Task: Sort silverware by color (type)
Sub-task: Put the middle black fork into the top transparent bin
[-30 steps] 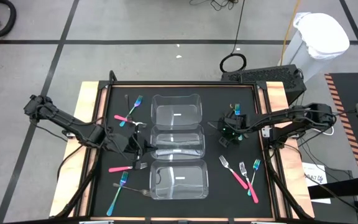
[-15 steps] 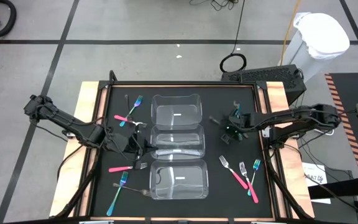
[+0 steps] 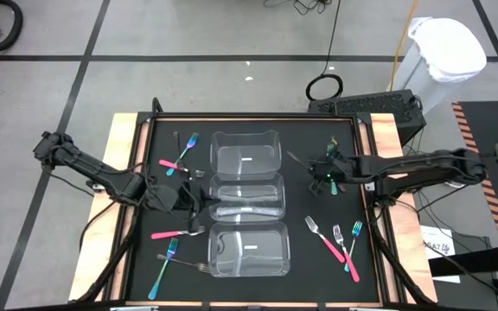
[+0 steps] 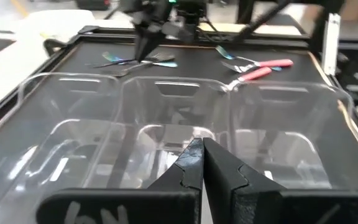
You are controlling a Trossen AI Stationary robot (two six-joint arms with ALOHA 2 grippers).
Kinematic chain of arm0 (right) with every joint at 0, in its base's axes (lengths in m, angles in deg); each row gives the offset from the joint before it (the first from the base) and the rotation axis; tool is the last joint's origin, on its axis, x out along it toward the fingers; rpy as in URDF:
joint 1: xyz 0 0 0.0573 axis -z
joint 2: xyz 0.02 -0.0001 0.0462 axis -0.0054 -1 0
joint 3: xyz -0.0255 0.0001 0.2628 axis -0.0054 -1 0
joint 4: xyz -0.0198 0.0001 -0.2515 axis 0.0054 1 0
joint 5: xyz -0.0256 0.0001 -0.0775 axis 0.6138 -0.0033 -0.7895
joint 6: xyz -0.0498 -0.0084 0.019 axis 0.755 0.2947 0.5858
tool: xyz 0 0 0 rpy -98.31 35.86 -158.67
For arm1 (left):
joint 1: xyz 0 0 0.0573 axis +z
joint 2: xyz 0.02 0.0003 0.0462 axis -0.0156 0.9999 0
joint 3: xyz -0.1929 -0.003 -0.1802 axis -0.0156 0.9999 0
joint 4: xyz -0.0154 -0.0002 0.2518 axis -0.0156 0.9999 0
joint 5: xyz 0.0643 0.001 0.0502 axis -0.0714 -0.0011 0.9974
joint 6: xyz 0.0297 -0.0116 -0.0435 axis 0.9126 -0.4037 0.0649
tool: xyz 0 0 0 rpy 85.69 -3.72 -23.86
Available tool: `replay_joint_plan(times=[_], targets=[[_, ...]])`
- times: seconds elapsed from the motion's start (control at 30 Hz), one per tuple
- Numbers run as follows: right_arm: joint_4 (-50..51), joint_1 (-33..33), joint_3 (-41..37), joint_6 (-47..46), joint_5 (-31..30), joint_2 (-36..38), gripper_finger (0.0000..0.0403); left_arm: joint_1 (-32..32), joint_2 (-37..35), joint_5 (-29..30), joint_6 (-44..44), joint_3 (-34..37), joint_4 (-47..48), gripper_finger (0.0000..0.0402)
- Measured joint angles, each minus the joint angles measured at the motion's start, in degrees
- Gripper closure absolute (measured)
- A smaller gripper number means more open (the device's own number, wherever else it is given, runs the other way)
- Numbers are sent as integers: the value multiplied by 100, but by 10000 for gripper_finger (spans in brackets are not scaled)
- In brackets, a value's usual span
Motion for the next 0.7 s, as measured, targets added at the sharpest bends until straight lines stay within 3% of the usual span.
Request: replay_joint_plan(times=[0.17, 0.7], targets=[[-560, -220, 4, 233, 11, 155, 400, 2, 0, 518, -310, 0, -144, 389], [-2338, -1095, 15, 471, -224, 262, 400, -192, 0, 477, 213, 0, -1071, 389]])
